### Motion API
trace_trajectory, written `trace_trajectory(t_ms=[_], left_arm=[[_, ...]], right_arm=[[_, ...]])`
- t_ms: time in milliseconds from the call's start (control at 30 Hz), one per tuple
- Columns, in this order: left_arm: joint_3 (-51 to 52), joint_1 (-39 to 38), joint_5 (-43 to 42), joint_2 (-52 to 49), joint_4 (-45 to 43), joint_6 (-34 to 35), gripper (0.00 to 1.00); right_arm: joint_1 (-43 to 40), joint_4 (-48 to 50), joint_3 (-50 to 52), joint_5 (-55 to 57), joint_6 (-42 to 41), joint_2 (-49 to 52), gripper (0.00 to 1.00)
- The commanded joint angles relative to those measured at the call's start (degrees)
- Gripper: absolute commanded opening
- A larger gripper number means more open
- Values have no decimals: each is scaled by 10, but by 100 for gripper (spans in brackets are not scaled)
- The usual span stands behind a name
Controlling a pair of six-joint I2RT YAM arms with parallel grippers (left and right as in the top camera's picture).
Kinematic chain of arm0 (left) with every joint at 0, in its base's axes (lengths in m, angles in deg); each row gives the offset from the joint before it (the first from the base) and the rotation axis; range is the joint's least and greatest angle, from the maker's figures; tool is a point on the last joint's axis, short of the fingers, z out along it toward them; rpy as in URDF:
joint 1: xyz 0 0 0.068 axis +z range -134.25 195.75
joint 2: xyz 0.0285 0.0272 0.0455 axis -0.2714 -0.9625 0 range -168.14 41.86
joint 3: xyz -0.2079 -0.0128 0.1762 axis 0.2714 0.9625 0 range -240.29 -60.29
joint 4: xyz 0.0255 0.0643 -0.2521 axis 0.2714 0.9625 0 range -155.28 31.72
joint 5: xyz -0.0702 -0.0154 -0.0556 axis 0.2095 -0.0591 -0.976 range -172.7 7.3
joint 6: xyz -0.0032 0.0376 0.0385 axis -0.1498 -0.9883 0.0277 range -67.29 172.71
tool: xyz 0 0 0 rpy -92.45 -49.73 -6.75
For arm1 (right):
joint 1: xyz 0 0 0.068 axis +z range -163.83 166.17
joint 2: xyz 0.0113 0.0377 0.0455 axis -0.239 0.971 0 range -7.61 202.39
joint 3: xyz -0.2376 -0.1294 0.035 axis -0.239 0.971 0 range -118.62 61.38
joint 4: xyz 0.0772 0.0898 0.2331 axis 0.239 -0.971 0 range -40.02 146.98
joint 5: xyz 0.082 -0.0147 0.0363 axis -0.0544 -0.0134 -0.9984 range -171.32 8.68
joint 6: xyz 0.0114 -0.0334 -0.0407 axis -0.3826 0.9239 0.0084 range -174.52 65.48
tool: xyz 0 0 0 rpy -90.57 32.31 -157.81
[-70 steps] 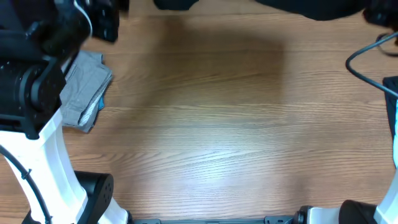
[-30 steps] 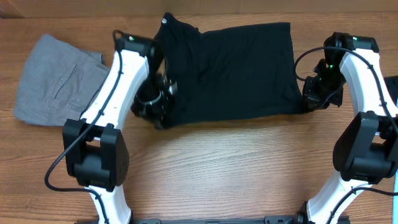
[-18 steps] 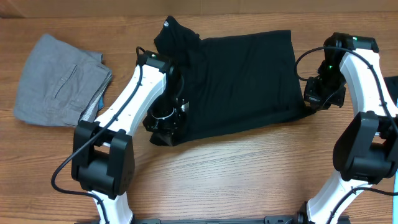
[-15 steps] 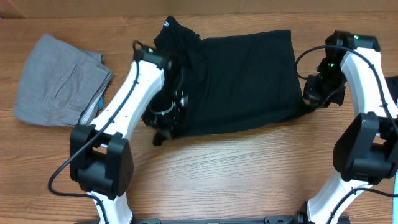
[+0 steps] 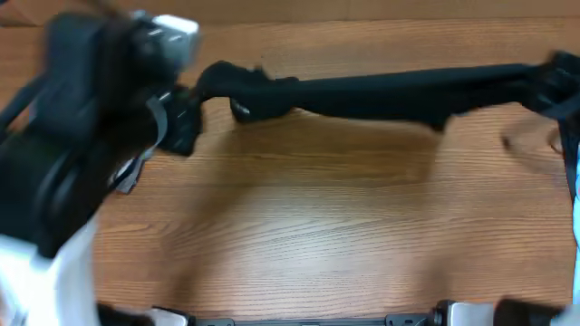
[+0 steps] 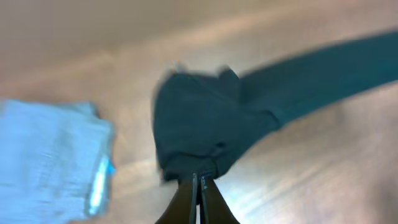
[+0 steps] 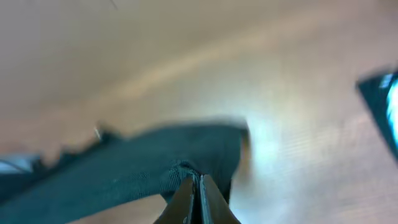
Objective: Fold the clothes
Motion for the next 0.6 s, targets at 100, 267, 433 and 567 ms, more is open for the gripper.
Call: trace_trajectory(t_ms=[100,267,433,567], left_arm=[[-9,3,110,28,5,14,4],[-9,4,120,-5,-28,12,4],[-9,4,113,-90,-120,-34,4],[-13,3,95,-144,-253,-104,4]], right_arm=[[-2,3,-48,2,-40,-46,4],[-2,5,-43,2,-40,-16,4],[-2,49,-43,-6,-40,71,4],[-2,154,-43,-39,-39,146,4]])
